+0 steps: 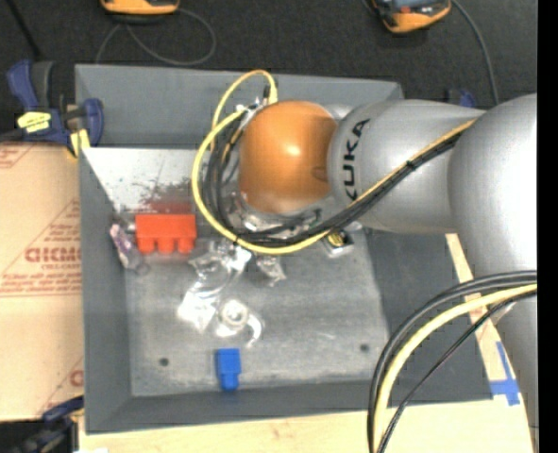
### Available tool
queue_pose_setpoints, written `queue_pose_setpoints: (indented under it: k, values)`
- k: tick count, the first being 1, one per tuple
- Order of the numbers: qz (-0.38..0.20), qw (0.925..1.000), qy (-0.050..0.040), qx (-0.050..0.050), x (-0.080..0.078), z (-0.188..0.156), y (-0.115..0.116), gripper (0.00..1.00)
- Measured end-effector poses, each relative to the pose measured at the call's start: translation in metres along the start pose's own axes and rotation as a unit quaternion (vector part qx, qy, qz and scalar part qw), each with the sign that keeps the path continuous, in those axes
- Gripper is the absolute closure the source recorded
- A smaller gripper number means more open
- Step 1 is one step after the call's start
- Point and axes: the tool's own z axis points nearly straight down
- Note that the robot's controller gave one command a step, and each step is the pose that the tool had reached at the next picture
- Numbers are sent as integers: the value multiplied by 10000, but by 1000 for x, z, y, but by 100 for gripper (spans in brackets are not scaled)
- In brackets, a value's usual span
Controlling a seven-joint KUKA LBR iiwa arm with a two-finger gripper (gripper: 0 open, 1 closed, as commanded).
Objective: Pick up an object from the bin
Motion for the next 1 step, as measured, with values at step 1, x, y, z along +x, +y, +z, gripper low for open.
queue_pose_setpoints:
  k: [1]
  values:
    - [-1256, 9921, 9, -14, -10, 0, 11, 0]
